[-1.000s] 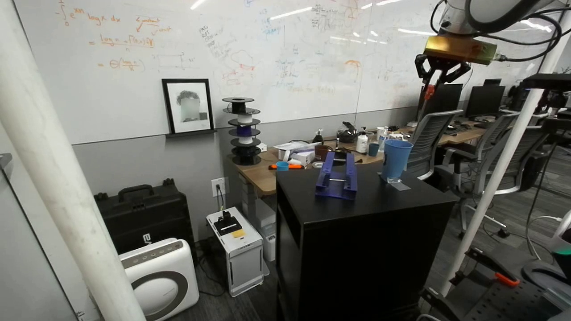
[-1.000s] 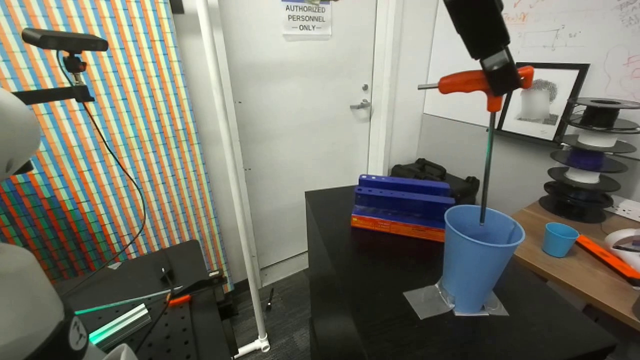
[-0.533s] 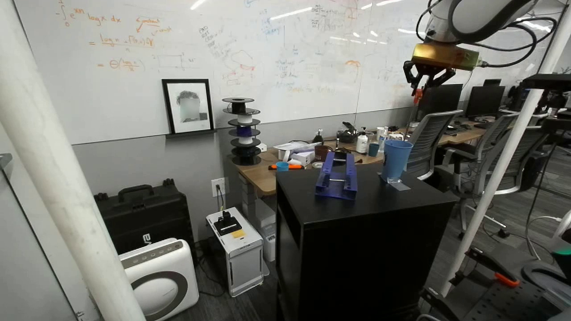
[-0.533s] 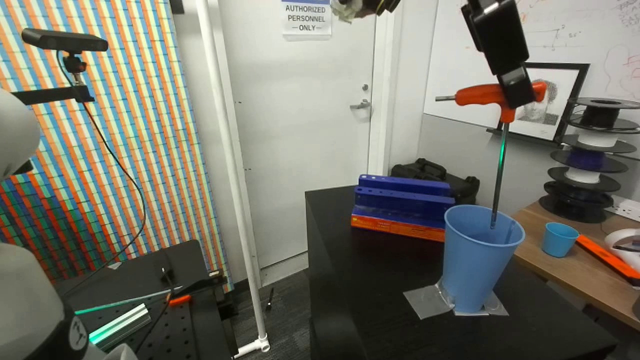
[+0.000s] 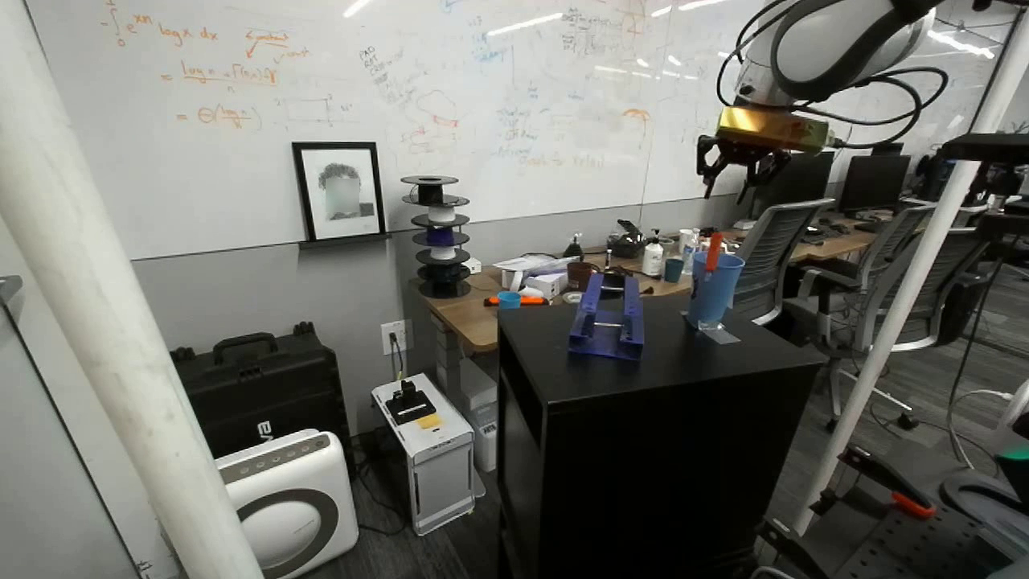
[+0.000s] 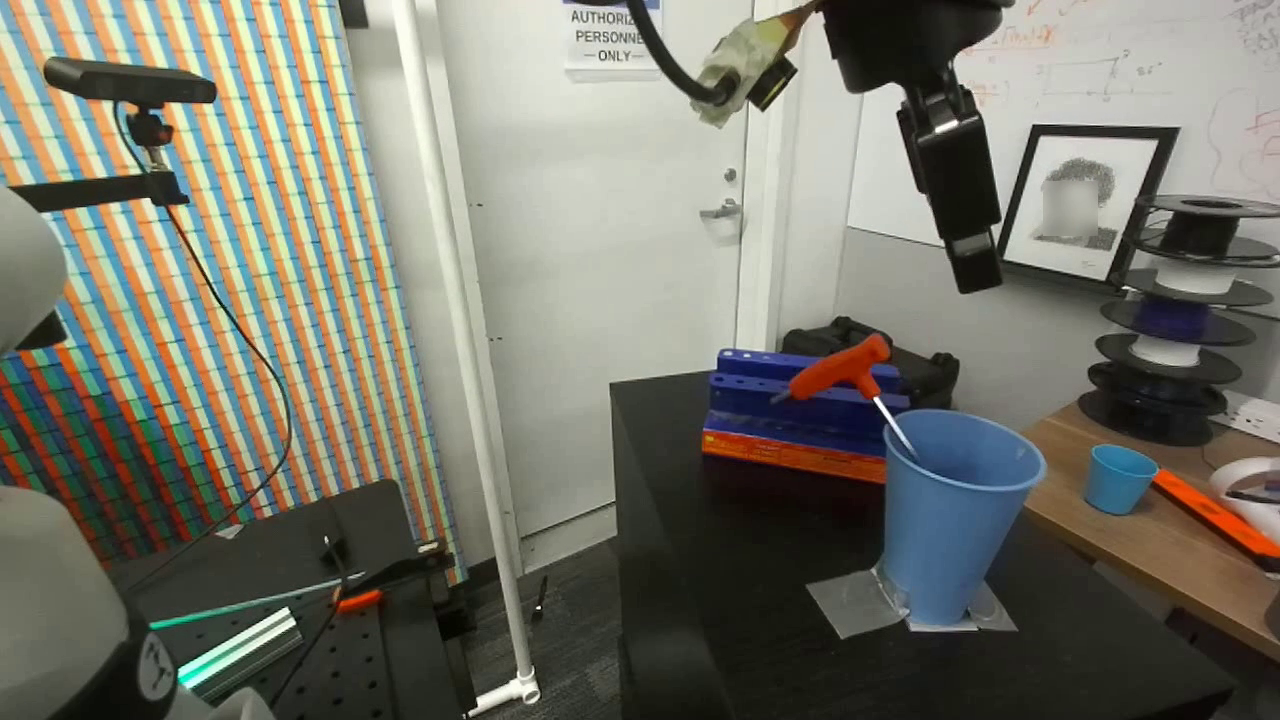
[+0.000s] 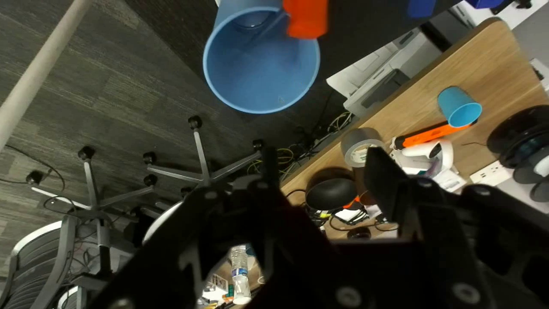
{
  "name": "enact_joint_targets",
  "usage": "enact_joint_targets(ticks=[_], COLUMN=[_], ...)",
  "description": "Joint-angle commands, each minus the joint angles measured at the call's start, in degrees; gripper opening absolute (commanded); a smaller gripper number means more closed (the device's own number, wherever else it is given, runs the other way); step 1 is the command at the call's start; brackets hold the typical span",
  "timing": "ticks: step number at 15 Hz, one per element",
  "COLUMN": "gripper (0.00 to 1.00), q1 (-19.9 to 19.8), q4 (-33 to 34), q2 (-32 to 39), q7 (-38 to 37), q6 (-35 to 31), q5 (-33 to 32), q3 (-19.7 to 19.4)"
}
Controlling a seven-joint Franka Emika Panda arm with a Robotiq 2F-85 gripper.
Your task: Put the orange object in the blue cup
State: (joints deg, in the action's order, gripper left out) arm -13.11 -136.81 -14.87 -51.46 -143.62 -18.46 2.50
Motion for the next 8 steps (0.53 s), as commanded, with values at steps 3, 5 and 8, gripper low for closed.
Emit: enact_joint_targets(ticks=[3, 5, 8], gripper=[0.99, 1.00, 1.00], q1=[5.1, 7.6, 6.3], q4=[1.0, 1.2, 1.2], q2=[-6.1, -8.9, -8.3], q7=[15.0, 23.9, 25.2], q6=[5.1, 9.5, 10.8], q5=[9.5, 16.0, 18.1], q3=[-2.8, -4.0, -2.4])
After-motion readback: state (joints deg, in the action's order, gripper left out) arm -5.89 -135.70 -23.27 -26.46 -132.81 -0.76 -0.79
